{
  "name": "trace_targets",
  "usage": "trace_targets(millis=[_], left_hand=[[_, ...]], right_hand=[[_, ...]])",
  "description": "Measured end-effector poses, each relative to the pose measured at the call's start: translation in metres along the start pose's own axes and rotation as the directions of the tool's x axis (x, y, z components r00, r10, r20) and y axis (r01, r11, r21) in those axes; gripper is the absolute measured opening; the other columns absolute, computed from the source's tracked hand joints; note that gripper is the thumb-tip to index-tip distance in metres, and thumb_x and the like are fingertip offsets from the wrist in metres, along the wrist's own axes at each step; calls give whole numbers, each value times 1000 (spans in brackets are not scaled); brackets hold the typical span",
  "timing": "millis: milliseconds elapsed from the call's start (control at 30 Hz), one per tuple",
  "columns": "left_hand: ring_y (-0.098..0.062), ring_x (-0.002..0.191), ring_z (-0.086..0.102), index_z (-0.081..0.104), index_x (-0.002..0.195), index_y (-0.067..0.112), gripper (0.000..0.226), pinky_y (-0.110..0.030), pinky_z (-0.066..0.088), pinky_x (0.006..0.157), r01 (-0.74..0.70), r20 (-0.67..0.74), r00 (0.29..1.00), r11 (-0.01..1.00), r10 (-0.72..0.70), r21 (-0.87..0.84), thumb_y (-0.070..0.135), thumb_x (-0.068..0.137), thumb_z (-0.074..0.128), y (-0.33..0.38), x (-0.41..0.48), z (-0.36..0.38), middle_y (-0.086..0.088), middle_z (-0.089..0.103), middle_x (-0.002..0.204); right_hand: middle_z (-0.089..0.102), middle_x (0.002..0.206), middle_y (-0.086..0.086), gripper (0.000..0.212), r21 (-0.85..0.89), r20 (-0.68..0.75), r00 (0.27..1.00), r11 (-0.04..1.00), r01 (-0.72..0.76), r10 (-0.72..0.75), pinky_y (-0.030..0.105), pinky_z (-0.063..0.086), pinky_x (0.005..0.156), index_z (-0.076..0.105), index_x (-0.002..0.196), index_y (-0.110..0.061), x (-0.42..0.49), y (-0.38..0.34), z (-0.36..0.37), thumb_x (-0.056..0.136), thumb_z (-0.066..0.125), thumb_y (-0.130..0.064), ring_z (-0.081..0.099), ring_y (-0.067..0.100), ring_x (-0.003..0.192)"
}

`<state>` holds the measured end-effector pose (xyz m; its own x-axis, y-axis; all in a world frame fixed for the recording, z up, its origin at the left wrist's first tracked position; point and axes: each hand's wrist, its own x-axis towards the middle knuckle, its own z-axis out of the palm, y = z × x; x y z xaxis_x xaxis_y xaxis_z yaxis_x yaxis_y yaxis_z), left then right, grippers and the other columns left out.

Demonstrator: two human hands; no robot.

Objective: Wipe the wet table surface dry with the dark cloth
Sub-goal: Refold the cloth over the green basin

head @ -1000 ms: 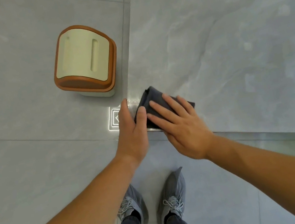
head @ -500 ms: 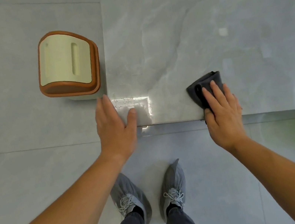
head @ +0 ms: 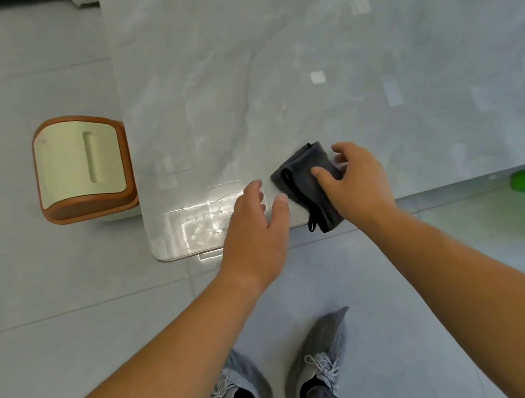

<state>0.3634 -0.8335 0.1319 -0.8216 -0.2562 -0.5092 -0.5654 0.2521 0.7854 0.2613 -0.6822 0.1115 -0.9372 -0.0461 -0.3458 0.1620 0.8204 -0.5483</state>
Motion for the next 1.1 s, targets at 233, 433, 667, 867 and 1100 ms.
trace_targets(millis=[233, 433, 667, 867, 1100], left_hand=[[1, 85, 58, 43, 117, 33, 17, -18, 40, 66, 134, -39, 989, 981, -141, -142, 41, 102, 47, 33, 16, 40, 12, 61, 104], [-17, 107, 62, 32, 149, 19, 74, -32, 46, 88, 311, 12, 949, 930, -315, -194, 61, 92, 53, 61, 14, 72, 8, 61, 112], [-23, 97, 74, 72, 108, 16, 33, -41, 59, 85, 382, 318, 904, 876, -287, -295, 44, 92, 67, 134, 0, 163, -3, 78, 100], [-21, 92, 74, 75, 101, 19, 13, -36, 60, 77, 241, 402, 900, 960, -166, -142, 28, 96, 67, 197, -5, 252, -1, 78, 94], [-20, 92, 75, 75, 103, 13, 23, -45, 59, 90, 132, 580, 808, 991, -107, -1, 30, 101, 59, 269, 12, 375, -3, 79, 95]], right_hand=[[73, 89, -4, 23, 233, 207, 974, 961, -146, 98, 32, 59, 68, 69, 104, -19, 8, 5, -16, 88, 74, -34, 71, 15, 84], [77, 91, 0, 19, 558, 326, 931, 762, -328, 163, 43, 63, 75, 68, 102, -19, -14, 34, -68, 87, 77, -27, 75, 19, 85], [77, 101, 8, 26, 783, 392, 880, 406, -472, 267, 50, 61, 79, 64, 110, -11, -38, 107, -166, 88, 75, -19, 74, 28, 95], [78, 98, 5, 24, 838, 272, 837, 311, -449, 474, 57, 60, 80, 64, 109, -13, -44, 180, -236, 89, 75, -20, 75, 27, 92], [78, 94, 6, 22, 906, 164, 729, 190, -377, 665, 62, 59, 76, 63, 105, -11, -26, 265, -319, 89, 75, -18, 75, 29, 88]])
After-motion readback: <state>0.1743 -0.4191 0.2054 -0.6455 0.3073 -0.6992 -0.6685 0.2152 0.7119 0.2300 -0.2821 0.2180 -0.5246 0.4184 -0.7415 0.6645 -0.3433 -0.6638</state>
